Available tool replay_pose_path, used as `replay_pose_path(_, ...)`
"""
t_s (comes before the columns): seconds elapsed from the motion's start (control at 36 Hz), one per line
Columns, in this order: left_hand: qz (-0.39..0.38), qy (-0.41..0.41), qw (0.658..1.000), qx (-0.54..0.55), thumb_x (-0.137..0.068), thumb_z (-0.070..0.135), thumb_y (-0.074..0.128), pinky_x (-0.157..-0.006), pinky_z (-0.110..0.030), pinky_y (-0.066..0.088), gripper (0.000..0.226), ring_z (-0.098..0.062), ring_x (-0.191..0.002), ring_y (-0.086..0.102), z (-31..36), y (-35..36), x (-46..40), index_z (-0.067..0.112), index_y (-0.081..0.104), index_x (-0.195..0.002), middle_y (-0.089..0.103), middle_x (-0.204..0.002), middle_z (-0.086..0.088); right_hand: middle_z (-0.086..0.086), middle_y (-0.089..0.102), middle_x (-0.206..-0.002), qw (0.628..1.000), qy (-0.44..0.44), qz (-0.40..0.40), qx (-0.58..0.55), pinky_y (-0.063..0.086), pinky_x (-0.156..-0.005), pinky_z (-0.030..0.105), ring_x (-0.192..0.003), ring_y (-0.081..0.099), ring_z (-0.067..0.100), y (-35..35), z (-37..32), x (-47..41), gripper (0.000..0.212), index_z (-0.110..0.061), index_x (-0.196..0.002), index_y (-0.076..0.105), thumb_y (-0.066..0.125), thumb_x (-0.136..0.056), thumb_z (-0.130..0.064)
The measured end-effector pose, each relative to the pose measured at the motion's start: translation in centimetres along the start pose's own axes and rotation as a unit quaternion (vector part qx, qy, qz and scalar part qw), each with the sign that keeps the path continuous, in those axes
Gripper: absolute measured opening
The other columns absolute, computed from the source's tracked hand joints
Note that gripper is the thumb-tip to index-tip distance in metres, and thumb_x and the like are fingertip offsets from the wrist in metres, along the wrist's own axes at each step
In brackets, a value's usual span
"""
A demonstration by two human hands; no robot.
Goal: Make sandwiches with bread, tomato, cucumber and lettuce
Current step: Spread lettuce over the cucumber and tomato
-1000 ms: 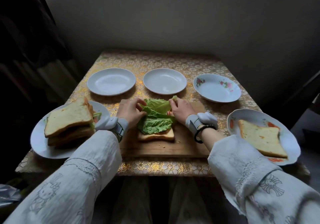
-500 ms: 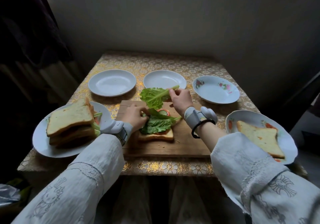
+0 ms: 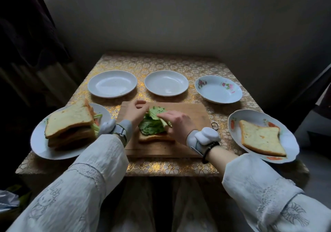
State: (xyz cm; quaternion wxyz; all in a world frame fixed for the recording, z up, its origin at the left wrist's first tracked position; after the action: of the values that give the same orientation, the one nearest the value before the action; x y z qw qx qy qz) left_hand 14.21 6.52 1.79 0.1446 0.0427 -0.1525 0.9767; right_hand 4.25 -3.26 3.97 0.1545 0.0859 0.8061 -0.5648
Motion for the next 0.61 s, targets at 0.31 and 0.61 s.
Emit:
replay_pose_path(0.31,-0.024,0.022,0.995,-0.09,-0.087,0.01,0.062,-0.053,-0.011,0.047,0.028,-0.015,-0.072,0.057,0.0,-0.3,-0.1,0.004,0.06,-0.114,0.059,-0.08,-0.004,0.006,0.066,-0.124,0.994,0.059,-0.092,-0.017,0.045,-0.1,0.038,-0.116,0.059,0.024,1.3,1.2,-0.7,0.042,-0.017,-0.124,0.064,0.06,-0.083,-0.009)
replay_pose_path(0.61,-0.02,0.075,0.939,-0.335,-0.087,0.004,0.045,-0.105,-0.035,0.041,0.04,-0.032,-0.119,0.05,0.2,0.5,0.7,0.029,0.073,-0.102,0.055,-0.122,-0.014,-0.007,0.053,-0.138,0.988,0.023,-0.138,0.073,0.028,-0.106,0.035,-0.135,0.035,0.015,1.2,0.7,0.6,0.034,-0.021,-0.123,0.062,0.046,-0.092,-0.023)
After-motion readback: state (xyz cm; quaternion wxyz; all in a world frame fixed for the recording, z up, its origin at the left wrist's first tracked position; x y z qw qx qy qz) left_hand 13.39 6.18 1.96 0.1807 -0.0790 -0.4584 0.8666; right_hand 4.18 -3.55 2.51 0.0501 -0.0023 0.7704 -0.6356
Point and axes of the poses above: each hand's wrist, its own x-axis away from the middle knuckle, its own y-axis out of the palm, z = x × y, the point moved 7 cm from there along -x, towards the middle knuckle
